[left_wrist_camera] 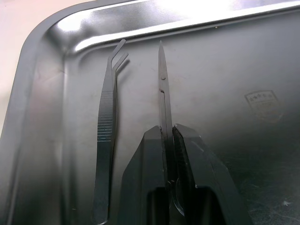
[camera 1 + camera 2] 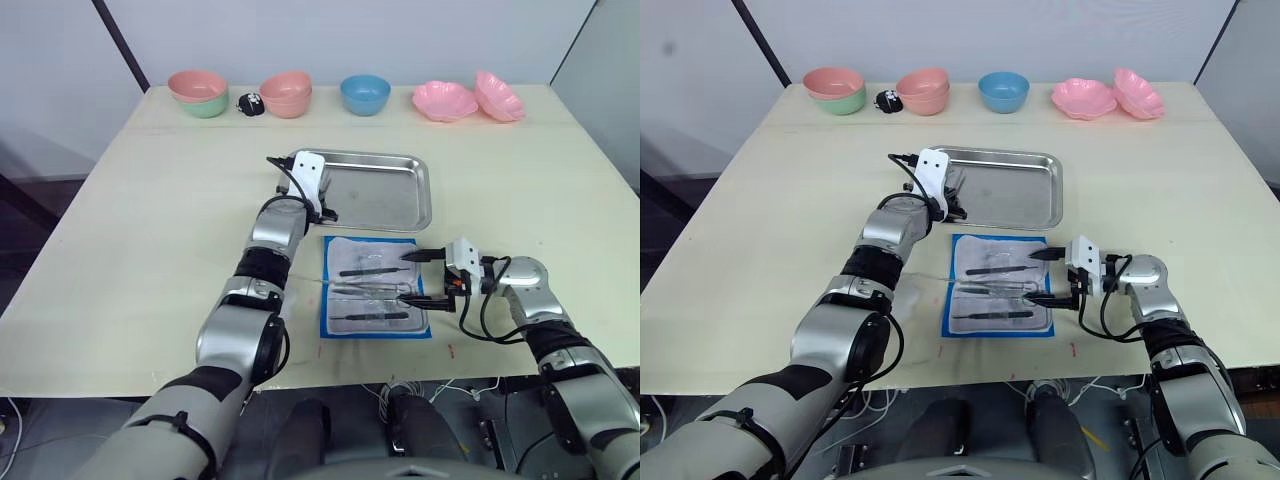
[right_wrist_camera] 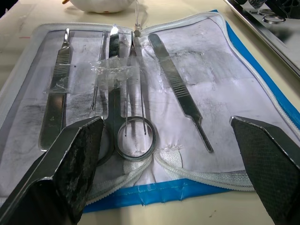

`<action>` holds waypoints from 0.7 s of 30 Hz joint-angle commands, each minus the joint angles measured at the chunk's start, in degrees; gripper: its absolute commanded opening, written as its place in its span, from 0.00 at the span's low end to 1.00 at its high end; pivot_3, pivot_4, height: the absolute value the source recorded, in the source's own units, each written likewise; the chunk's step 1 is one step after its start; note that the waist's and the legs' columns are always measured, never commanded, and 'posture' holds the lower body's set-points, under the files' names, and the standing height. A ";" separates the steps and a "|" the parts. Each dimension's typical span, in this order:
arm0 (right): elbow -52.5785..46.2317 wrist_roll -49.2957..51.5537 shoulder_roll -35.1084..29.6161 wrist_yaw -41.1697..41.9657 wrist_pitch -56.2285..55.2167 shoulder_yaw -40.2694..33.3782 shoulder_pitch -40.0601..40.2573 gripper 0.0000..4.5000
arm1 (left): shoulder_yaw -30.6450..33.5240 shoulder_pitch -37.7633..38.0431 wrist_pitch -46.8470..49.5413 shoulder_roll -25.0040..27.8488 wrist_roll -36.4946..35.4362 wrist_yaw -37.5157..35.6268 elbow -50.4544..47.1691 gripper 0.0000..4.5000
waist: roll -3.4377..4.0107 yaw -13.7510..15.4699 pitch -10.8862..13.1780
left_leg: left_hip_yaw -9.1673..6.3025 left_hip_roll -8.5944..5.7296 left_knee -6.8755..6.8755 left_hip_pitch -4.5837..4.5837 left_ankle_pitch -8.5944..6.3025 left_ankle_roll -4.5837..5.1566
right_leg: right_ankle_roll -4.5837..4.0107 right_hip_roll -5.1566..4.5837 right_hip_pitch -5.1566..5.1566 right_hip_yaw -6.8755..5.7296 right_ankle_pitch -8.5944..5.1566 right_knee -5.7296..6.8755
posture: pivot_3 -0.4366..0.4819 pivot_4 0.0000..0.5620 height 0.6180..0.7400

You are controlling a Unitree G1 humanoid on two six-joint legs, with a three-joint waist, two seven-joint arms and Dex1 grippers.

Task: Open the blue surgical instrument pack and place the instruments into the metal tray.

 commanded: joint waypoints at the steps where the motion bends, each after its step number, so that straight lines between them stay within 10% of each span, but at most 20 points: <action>1: 3.64 -6.08 0.03 -1.85 0.51 3.68 2.72 1.00 | 0.19 -0.64 0.15 -0.08 0.00 0.60 -0.47 0.01 | 0.00 0.00 0.00 | 0.00 0.00 0.00 0.00 0.00 0.00 | 0.00 0.00 0.00 0.00 0.00 0.00 | 0.48 0.27 1.00; 7: 3.65 -6.09 0.07 -1.97 0.49 3.67 2.82 1.00 | 1.04 -0.60 0.85 0.10 -0.48 1.63 -0.79 0.28 | 0.00 -0.01 0.00 | -0.01 0.00 0.00 0.01 0.00 0.00 | 0.00 0.00 0.00 0.00 0.00 0.00 | 0.48 0.27 1.00; 15: 3.94 -6.16 0.31 -2.29 0.32 3.66 2.63 1.00 | 0.22 -0.82 0.16 0.41 -0.12 0.84 -2.95 0.99 | 0.00 -0.02 0.00 | 0.00 0.00 0.00 0.01 0.00 0.00 | 0.00 0.00 0.00 0.00 0.00 0.00 | 0.48 0.27 1.00; 21: 4.13 -6.16 0.48 -2.47 0.26 3.71 2.48 1.00 | 0.25 -0.58 -0.14 0.37 -1.14 -1.71 -7.36 0.99 | 0.00 -0.02 0.00 | 0.00 0.00 0.00 0.00 0.00 -0.01 | 0.00 0.00 0.00 0.00 0.00 -0.01 | 0.48 0.27 1.00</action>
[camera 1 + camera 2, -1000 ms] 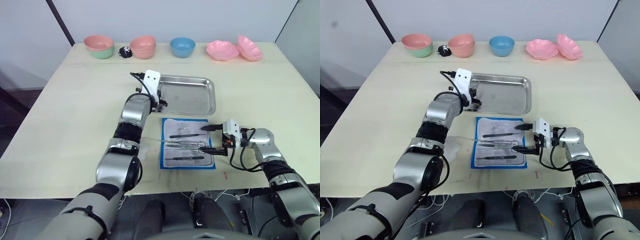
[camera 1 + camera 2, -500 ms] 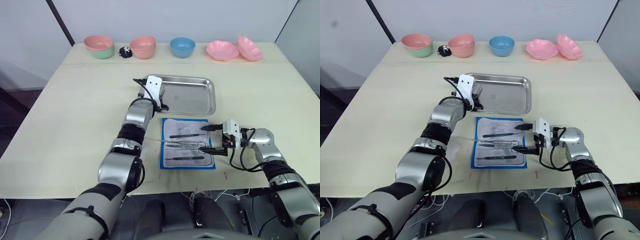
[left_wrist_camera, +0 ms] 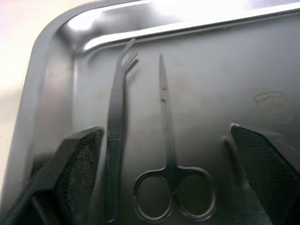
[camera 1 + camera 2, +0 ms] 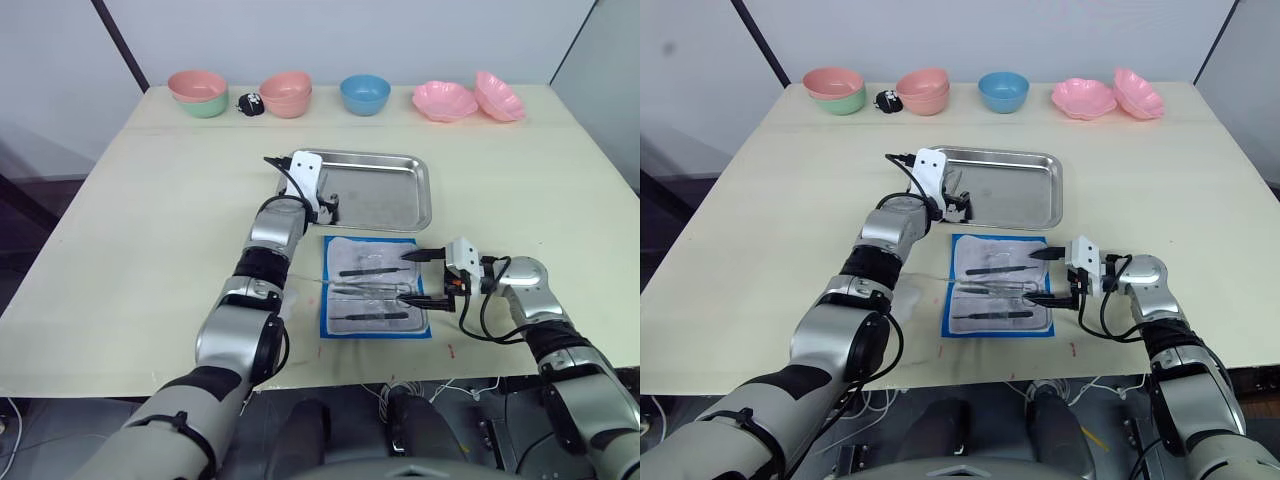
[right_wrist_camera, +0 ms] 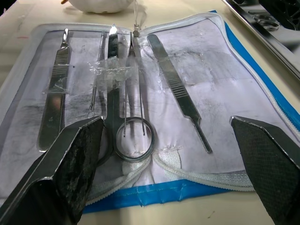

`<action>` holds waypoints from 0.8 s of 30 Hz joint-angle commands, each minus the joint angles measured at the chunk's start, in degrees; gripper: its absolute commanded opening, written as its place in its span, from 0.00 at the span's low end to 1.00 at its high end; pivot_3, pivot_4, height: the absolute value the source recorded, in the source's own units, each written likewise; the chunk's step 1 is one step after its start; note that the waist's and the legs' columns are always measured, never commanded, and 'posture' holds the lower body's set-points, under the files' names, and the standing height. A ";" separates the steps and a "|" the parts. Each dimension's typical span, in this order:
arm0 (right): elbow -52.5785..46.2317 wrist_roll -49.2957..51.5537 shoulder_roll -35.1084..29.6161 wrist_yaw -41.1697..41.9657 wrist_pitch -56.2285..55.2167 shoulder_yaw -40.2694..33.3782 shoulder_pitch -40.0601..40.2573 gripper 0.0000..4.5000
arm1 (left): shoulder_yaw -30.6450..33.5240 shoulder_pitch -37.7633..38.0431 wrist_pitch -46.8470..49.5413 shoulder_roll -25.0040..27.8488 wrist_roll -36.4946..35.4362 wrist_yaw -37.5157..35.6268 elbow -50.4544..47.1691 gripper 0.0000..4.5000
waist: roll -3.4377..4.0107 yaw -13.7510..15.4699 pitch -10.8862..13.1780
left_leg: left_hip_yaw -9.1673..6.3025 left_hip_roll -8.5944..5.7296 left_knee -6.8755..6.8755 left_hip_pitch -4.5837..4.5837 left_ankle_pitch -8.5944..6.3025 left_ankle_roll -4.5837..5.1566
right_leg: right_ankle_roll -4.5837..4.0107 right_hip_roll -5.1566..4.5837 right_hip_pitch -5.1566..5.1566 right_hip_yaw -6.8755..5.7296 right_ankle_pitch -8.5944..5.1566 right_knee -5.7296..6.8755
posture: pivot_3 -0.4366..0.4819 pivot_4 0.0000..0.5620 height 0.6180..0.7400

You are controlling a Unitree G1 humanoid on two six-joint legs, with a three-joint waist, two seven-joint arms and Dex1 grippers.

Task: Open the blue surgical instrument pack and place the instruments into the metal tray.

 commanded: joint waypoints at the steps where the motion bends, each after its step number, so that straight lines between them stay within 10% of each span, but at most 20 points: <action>1: 4.23 -6.15 0.36 -1.97 0.54 3.70 2.42 1.00 | -0.27 -0.47 -0.20 0.28 -0.98 -1.95 -5.08 0.99 | 0.00 -0.01 0.00 | 0.00 0.00 0.00 0.00 0.00 0.00 | 0.00 0.00 0.00 0.00 0.00 0.00 | 0.48 0.27 1.00; 24: 5.39 -6.43 0.27 -1.01 0.06 3.82 2.03 1.00 | -6.42 16.38 -4.04 18.75 -13.87 -48.92 -32.75 0.99 | 0.03 0.03 -0.02 | 0.03 0.05 -0.12 0.08 0.08 -0.14 | -0.03 0.03 0.01 0.07 -0.01 -0.02 | 0.48 0.27 1.00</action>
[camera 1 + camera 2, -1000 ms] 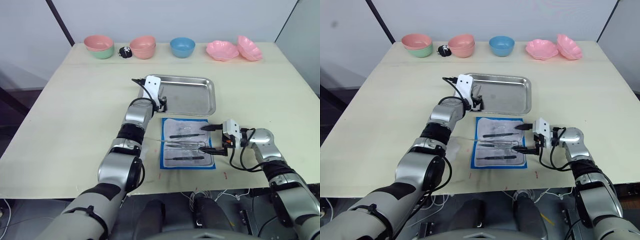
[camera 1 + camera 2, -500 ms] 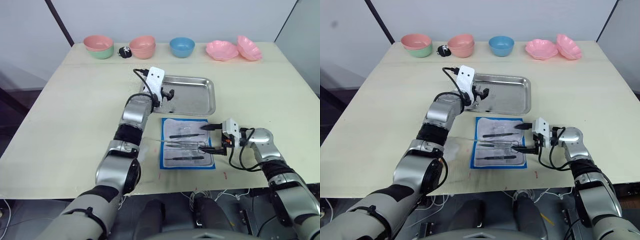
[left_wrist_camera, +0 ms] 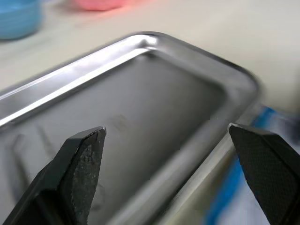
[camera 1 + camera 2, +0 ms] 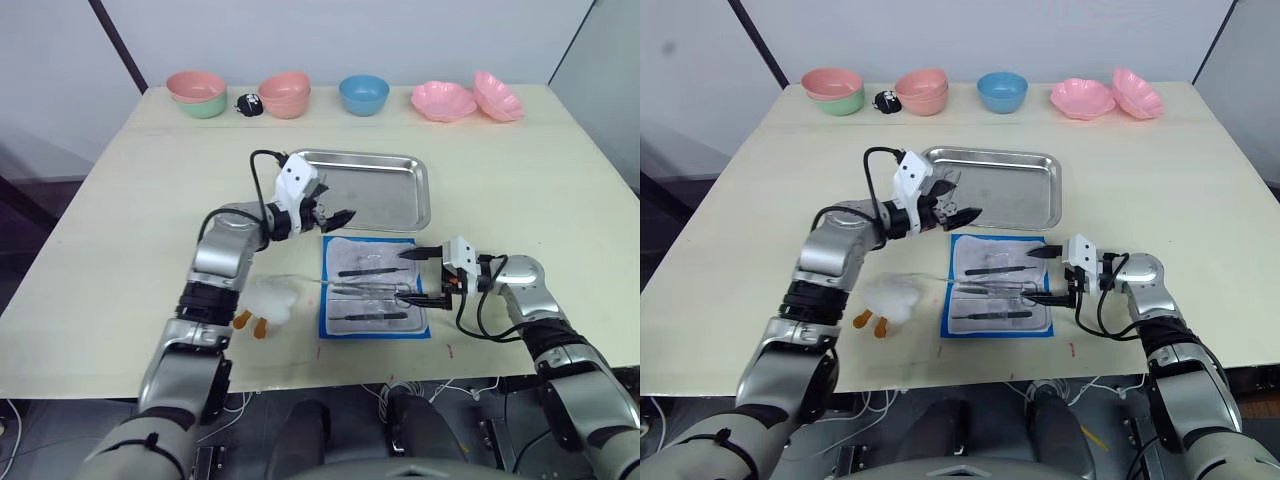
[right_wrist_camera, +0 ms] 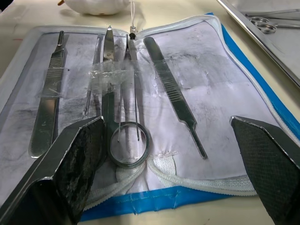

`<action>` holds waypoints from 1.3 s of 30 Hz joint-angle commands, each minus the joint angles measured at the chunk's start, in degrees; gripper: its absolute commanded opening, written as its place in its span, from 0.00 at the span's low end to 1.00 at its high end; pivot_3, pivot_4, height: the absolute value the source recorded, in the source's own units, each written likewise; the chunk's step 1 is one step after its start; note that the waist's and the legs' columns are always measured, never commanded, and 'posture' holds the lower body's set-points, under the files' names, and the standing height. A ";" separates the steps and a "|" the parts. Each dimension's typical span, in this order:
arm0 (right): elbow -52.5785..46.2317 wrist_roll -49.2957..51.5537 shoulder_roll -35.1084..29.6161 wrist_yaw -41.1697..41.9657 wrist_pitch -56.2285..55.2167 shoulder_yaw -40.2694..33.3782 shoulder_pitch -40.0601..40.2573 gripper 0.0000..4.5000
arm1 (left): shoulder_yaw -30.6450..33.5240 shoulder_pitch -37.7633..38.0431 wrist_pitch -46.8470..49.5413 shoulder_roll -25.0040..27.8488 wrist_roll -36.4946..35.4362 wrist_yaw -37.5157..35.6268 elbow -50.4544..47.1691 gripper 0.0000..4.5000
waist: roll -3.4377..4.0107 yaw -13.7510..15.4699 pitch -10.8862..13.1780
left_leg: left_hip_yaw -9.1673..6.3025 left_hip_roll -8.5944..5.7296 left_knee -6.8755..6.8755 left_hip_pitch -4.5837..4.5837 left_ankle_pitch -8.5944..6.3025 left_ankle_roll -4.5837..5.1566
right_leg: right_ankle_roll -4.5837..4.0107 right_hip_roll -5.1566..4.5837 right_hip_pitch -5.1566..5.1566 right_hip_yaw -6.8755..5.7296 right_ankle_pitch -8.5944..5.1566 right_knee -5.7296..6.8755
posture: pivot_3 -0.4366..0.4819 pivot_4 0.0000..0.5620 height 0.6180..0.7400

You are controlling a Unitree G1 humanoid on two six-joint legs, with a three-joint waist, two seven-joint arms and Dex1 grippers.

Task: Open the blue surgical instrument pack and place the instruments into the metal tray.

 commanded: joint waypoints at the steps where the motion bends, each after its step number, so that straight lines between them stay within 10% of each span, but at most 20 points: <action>1: 4.32 -5.95 -0.42 -0.60 0.74 3.78 2.80 1.00 | 0.37 -0.21 -2.40 3.38 -3.94 -8.90 -3.48 0.99 | -0.01 0.08 -0.01 | -0.01 0.00 0.01 0.00 0.00 0.00 | 0.00 -0.01 0.02 -0.02 0.00 -0.01 | 0.48 0.27 1.00; 13: 3.27 -5.78 -1.33 -0.13 1.03 3.73 3.40 1.00 | 1.13 -0.91 -20.56 17.45 -6.97 -36.52 2.83 0.99 | 0.03 0.21 0.00 | 0.07 -0.01 -0.01 0.04 0.00 0.01 | -0.05 -0.03 0.09 -0.05 -0.03 -0.06 | 0.48 0.27 1.00; 21: 2.65 -5.56 -1.43 -0.16 1.13 3.71 3.99 1.00 | -6.33 -2.79 -23.72 26.49 -12.81 -40.51 5.75 0.99 | 0.03 0.23 0.01 | 0.02 0.00 -0.01 0.00 -0.01 0.03 | -0.03 -0.03 0.08 -0.08 -0.04 -0.09 | 0.48 0.27 1.00; 39: 2.19 -5.27 -2.70 0.26 1.50 3.25 4.10 1.00 | -8.95 -3.84 -30.06 14.90 -5.69 -35.79 9.40 0.99 | 0.00 0.49 -0.01 | 0.14 -0.03 0.04 -0.05 -0.01 0.03 | -0.01 -0.02 0.09 -0.10 -0.04 -0.09 | 0.48 0.27 1.00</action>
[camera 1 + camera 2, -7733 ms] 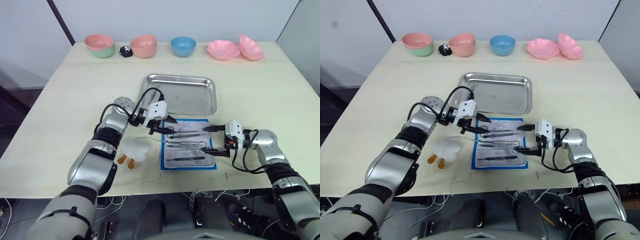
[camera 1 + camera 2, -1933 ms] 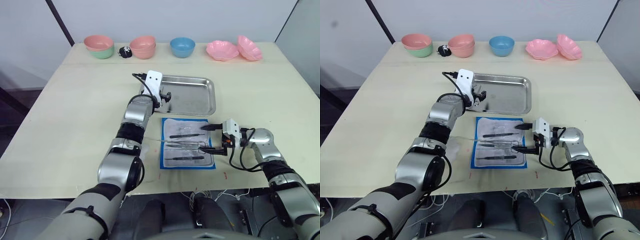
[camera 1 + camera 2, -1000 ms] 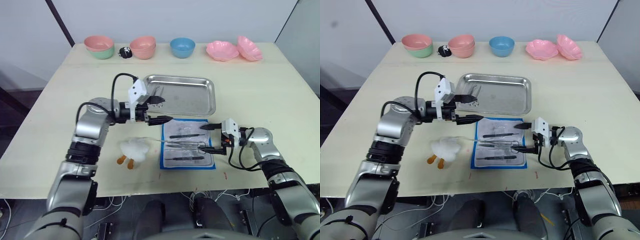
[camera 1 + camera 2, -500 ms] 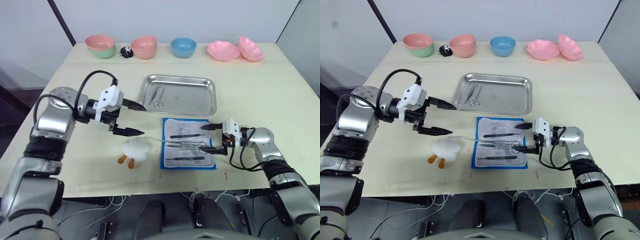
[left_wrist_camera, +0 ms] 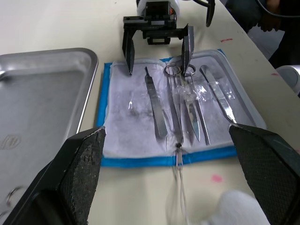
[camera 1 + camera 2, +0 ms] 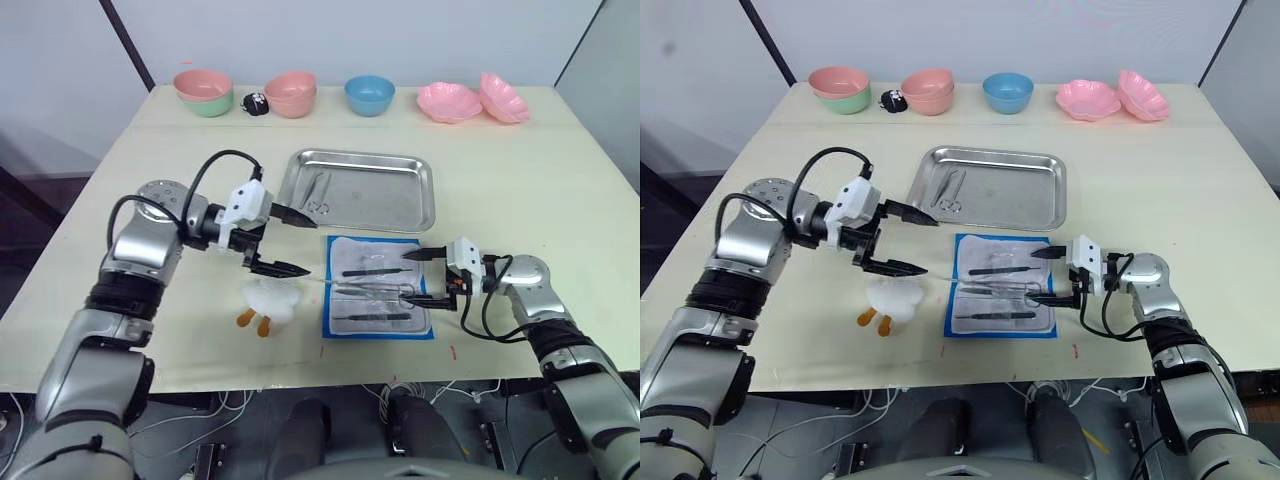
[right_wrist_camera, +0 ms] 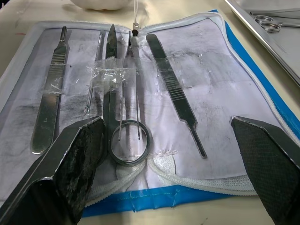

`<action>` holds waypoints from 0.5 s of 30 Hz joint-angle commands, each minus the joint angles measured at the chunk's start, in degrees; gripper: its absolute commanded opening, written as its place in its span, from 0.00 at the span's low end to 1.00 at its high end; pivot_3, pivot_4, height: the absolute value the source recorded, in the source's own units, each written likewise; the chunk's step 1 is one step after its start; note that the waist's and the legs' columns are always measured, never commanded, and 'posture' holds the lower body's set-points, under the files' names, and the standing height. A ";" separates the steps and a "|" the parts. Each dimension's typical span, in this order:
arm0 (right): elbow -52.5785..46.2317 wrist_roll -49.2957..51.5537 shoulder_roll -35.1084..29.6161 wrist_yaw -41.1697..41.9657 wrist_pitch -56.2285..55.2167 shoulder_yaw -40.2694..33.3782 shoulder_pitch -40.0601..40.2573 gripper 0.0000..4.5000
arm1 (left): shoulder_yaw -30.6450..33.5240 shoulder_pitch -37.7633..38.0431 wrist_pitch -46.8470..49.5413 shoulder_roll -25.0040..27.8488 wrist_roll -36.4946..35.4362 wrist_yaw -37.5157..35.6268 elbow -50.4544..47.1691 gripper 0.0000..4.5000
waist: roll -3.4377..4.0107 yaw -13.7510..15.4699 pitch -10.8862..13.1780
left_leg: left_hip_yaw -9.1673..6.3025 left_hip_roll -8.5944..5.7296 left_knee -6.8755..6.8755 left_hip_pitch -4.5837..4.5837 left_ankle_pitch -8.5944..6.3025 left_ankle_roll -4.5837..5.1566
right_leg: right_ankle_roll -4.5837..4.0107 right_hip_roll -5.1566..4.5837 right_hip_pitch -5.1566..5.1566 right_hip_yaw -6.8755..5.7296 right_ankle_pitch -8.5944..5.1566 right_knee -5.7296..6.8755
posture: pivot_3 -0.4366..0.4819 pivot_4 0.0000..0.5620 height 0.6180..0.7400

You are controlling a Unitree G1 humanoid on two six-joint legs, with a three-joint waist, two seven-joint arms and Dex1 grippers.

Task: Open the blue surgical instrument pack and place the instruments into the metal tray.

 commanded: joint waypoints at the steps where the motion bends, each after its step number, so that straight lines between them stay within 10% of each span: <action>1: 3.15 -5.26 -1.26 -0.20 1.21 3.20 3.48 1.00 | -0.77 -1.28 -3.23 -3.56 3.53 1.64 0.78 0.99 | -0.01 0.04 0.00 | 0.00 -0.01 0.00 -0.01 0.00 0.00 | 0.00 0.00 0.00 0.00 0.00 0.00 | 0.48 0.27 1.00; 8: 2.61 -5.18 -1.19 -0.55 1.63 3.15 3.67 1.00 | -2.60 -0.88 -7.27 -10.25 9.29 5.23 4.46 0.46 | 0.00 0.03 0.00 | 0.00 -0.01 0.01 -0.02 0.00 0.00 | 0.00 0.01 0.00 -0.01 0.01 0.00 | 0.48 0.27 1.00; 15: 2.28 -5.21 -1.17 -0.94 1.80 3.11 3.77 1.00 | -3.01 -1.30 -11.10 -14.56 13.20 8.07 11.30 0.46 | 0.00 0.01 0.00 | -0.01 -0.01 0.01 -0.02 0.00 0.00 | 0.00 0.01 0.00 -0.01 0.01 0.01 | 0.48 0.27 1.00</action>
